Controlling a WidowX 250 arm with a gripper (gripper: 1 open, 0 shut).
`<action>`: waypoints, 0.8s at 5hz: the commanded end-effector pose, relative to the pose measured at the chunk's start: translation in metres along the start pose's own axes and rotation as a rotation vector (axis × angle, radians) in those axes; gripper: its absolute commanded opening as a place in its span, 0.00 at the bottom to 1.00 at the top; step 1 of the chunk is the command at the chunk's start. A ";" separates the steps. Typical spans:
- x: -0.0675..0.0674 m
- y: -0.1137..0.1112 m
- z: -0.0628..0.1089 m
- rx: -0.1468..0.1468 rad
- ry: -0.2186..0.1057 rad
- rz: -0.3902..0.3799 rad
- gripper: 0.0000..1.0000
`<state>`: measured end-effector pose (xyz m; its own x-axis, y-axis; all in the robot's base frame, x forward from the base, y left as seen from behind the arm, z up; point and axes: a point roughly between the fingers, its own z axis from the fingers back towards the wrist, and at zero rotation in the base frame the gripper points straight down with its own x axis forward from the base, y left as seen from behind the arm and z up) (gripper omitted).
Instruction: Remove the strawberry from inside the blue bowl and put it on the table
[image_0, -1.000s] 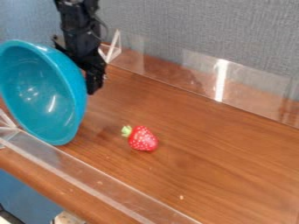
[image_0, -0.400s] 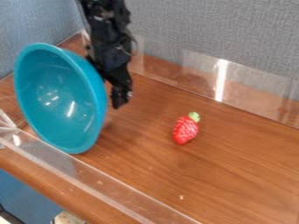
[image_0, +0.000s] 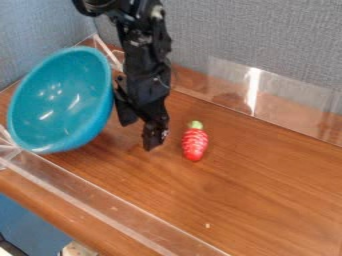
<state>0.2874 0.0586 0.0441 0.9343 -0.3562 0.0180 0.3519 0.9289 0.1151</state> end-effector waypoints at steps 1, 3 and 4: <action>0.012 -0.003 0.007 -0.004 -0.050 -0.012 1.00; 0.025 -0.010 0.001 -0.042 -0.076 -0.023 1.00; 0.034 -0.016 0.000 -0.054 -0.091 -0.030 1.00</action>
<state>0.3029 0.0321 0.0284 0.9218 -0.3835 0.0567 0.3819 0.9235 0.0370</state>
